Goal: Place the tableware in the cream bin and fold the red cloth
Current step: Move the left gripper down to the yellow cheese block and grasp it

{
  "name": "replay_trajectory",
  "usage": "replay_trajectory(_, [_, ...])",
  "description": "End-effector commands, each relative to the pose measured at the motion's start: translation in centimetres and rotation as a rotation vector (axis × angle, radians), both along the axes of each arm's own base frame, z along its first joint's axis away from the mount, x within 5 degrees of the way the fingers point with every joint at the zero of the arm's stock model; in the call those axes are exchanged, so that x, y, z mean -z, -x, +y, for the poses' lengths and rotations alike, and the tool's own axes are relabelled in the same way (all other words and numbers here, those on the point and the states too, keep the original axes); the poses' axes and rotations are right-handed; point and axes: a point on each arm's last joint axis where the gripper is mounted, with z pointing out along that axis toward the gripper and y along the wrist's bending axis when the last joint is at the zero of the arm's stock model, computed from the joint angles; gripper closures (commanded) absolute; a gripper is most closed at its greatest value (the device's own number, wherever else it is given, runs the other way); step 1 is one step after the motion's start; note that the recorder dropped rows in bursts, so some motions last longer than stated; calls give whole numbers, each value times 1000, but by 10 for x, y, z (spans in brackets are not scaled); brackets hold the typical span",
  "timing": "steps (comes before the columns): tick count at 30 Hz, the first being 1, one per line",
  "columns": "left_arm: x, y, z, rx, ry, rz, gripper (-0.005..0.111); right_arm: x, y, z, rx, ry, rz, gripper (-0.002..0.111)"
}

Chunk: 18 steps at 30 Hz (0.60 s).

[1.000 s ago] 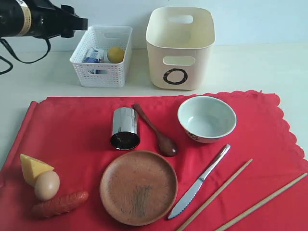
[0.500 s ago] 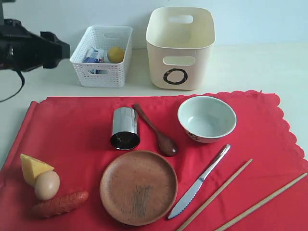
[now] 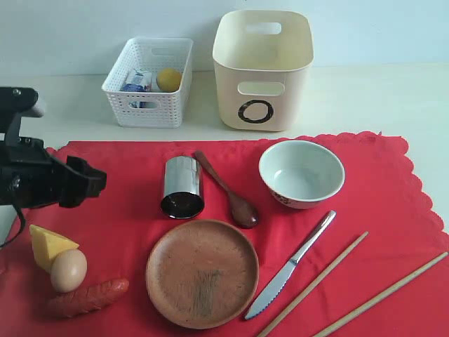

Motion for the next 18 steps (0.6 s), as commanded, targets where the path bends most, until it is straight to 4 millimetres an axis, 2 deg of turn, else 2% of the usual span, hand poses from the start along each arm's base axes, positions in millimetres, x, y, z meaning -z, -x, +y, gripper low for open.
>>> replay_trajectory(1, [12,9,11,-50,-78,17,47,0,0,0,-1,7,-11,108])
replay_trajectory(18, [38,36,26,-103,-138,121,47,0,0,0,-1,7,-11,108])
